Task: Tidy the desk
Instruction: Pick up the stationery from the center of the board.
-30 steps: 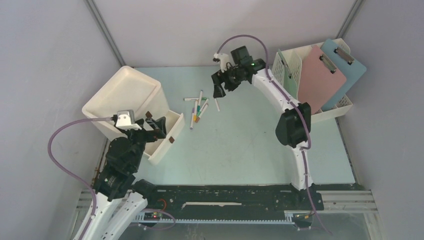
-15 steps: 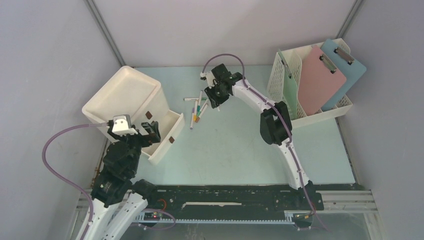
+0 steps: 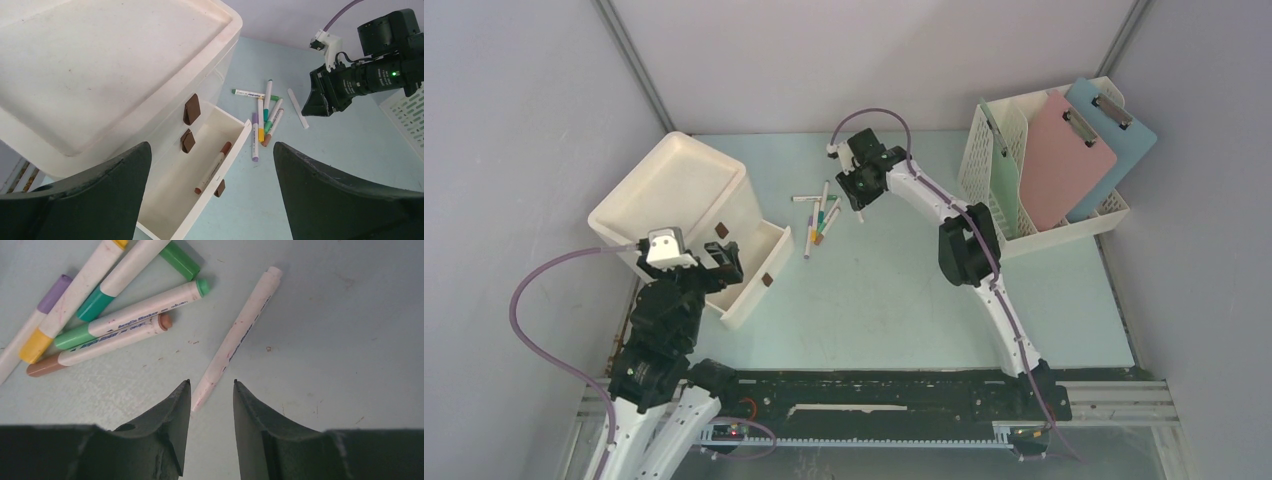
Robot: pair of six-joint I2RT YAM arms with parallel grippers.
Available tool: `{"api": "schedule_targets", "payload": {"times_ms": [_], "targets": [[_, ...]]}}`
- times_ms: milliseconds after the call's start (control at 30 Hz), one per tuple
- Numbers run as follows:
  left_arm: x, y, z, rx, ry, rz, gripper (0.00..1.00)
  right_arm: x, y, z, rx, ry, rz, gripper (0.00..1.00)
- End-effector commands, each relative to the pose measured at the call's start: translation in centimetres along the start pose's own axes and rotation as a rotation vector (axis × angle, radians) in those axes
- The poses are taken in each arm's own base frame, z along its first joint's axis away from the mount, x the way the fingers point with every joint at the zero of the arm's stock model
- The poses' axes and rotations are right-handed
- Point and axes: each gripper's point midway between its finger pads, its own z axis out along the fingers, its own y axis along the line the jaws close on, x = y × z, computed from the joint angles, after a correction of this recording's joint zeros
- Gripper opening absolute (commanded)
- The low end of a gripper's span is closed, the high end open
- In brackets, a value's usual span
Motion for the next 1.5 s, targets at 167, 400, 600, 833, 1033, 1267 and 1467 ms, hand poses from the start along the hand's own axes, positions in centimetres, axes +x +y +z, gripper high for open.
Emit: {"api": "schedule_targets", "payload": {"times_ms": [167,400,600,833,1033,1267,1467], "targets": [[0.2,-0.2,0.6,0.016,0.007,0.007,1.0,-0.9,-1.1,1.1,0.023,-0.034,-0.027,0.44],[0.3,-0.2,0.8,0.016,0.011,0.005,1.0,0.8,-1.9,2.1,0.029,0.015,-0.025,0.42],[0.4,-0.3,1.0,0.024,0.014,0.0,1.0,2.3,-2.8,2.0,0.039,0.061,-0.028,0.29],[0.5,-0.7,1.1,0.048,0.018,-0.014,1.0,3.2,-4.2,0.7,0.069,0.078,-0.02,0.07],[0.5,-2.4,1.1,0.141,0.018,-0.019,1.0,1.5,-3.0,-3.7,-0.032,-0.059,0.053,0.0],[1.2,-7.5,1.3,0.396,0.072,-0.099,1.0,3.4,1.3,-8.3,-0.181,-0.137,0.083,0.0],[2.6,-12.0,2.2,0.598,0.13,-0.317,1.0,4.6,4.2,-13.0,-0.332,-0.18,0.116,0.0]]}}
